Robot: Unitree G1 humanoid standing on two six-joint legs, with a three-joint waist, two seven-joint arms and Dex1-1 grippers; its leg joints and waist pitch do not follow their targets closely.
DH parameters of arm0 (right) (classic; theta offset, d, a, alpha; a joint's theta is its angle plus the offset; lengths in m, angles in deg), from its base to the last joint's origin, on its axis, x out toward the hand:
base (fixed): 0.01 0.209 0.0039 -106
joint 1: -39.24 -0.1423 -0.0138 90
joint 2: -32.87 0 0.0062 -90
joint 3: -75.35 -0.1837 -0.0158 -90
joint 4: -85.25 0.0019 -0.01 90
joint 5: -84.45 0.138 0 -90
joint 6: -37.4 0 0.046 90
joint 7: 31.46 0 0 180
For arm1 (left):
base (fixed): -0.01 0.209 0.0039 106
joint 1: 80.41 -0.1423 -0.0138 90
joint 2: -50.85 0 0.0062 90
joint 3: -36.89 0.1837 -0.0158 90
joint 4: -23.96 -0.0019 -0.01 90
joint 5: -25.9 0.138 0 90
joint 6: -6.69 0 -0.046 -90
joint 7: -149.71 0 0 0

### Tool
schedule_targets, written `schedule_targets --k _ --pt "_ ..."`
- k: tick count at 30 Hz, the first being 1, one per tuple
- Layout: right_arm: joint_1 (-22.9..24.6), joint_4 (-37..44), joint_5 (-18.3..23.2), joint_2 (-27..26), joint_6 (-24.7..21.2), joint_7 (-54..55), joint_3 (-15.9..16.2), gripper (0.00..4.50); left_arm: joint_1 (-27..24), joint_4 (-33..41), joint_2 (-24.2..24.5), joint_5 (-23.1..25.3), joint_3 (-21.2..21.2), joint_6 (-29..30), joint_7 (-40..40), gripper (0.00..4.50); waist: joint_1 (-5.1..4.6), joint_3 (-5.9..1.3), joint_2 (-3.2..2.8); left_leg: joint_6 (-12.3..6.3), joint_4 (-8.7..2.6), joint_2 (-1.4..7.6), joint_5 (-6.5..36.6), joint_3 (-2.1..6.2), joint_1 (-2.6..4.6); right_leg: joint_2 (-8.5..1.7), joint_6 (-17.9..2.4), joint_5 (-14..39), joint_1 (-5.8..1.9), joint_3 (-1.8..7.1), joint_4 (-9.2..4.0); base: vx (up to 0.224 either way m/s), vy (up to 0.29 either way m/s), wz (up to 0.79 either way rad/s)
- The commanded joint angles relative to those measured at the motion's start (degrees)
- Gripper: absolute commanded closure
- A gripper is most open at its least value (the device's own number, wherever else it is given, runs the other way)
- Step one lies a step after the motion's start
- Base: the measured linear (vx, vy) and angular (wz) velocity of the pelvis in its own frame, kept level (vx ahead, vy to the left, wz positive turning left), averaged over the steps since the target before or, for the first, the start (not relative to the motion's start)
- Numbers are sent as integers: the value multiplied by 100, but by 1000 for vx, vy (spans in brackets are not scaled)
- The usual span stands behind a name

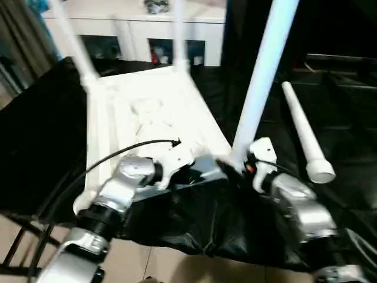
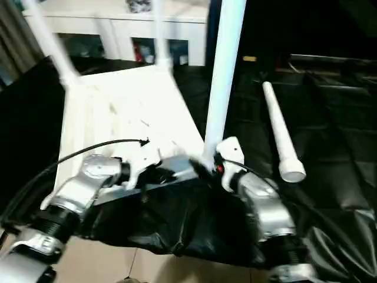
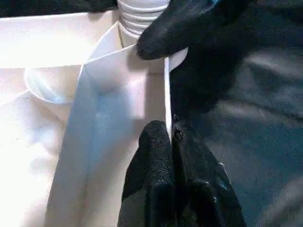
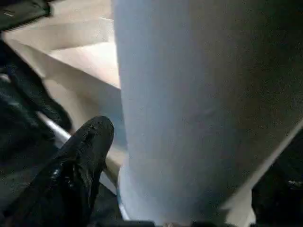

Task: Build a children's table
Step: Rotate leg to tighten

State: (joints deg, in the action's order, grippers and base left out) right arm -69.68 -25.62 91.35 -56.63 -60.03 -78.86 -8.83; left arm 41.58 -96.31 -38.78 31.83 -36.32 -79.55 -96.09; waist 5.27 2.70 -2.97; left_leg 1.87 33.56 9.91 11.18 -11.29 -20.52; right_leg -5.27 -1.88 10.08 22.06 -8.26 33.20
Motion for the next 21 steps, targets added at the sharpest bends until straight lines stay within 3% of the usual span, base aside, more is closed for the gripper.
schedule_targets --k 1,8,17,18,21 --pt "-53 313 230 82 -81 -707 335 65 107 -47 -17 -59 280 -215 -353 450 23 -363 69 -460 -364 439 1028 196 42 -521 -923 1364 -278 444 -382 0 0 0" --pt "-113 631 381 739 -218 -2088 743 121 273 -280 192 -202 392 -607 -1108 450 144 -387 87 -541 -339 452 882 187 49 -529 -973 1196 -268 456 -341 0 0 0" --pt "-97 670 399 716 -214 -2232 839 174 335 -464 190 -207 405 -801 -1286 450 164 -393 102 -467 -340 443 840 199 26 -533 -945 1278 -287 444 -342 0 0 0" --pt "-81 633 395 639 -176 -2097 802 176 337 -493 185 -210 392 -793 -1267 450 171 -395 73 -471 -338 446 825 205 27 -536 -954 1251 -284 443 -335 0 0 0" --pt "-63 530 334 447 -127 -1680 663 178 362 -592 152 -230 336 -758 -1155 450 159 -391 90 -482 -337 438 832 200 18 -530 -960 1238 -287 437 -342 0 0 0"
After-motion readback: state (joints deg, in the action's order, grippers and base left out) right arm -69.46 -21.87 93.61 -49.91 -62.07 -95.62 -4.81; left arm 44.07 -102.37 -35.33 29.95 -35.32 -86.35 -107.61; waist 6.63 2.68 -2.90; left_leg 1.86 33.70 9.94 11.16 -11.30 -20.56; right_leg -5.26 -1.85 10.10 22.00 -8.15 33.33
